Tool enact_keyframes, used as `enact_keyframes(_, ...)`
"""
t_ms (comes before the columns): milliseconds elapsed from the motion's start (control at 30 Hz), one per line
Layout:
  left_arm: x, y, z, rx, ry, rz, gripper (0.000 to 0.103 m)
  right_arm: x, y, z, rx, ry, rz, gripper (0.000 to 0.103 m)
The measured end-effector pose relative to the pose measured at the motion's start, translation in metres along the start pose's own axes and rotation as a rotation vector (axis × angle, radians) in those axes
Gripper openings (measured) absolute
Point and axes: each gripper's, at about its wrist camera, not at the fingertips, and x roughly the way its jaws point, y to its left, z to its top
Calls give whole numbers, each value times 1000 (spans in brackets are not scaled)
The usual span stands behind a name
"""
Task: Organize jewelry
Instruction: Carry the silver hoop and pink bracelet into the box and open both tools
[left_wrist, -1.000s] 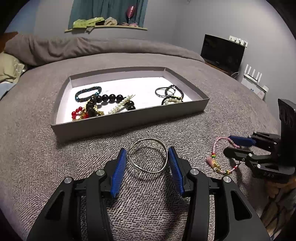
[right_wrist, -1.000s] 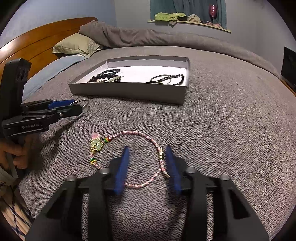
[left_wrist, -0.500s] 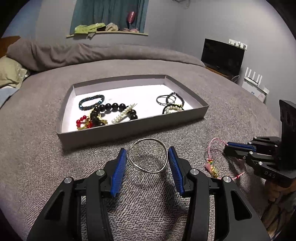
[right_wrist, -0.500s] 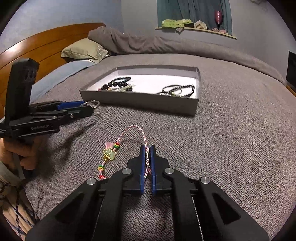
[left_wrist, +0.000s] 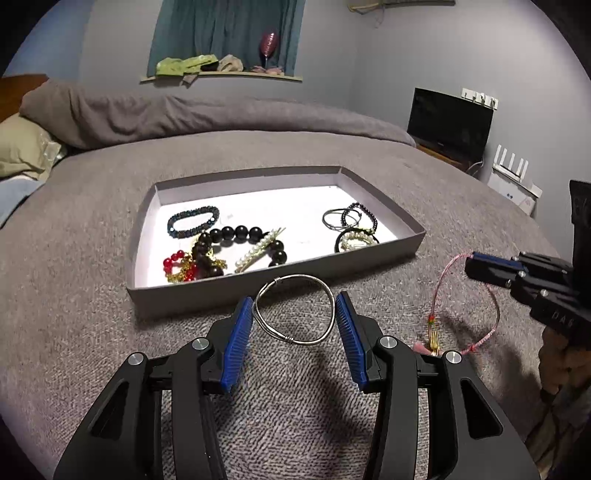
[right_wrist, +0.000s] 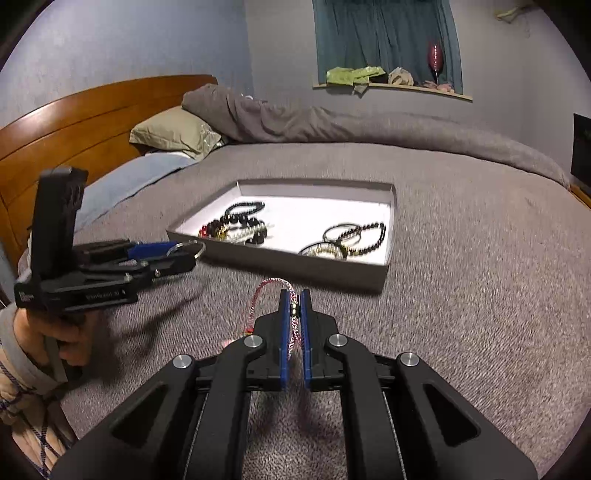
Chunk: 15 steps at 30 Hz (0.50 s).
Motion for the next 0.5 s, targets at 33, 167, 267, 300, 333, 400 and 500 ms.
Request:
enact_keyframes(33,1,0,1,0,-2,1,48,0,-1,3,3,-6,4,6)
enact_keyframes(167,1,1,8,7,-17,1,48,4,-3,15,1,-22,3,6)
enact_keyframes(267,1,3,15,11,-29,0,48,6,-5,24,2,-35,6,6)
enact_keyframes(300,1,4,17,11,-34,1,48,7,-5,27,2,-39,9,6)
enact_keyframes(333,1,5,20,10,-37,2,48,8,-6,28,2,-41,10,6)
enact_keyframes(400,2,9,24,4,-43,5,48,11,-7,35,-2,-49,11,5)
enact_keyframes(500,5,15,30,2,-50,19,48,13,-8,45,-4,-65,14,6)
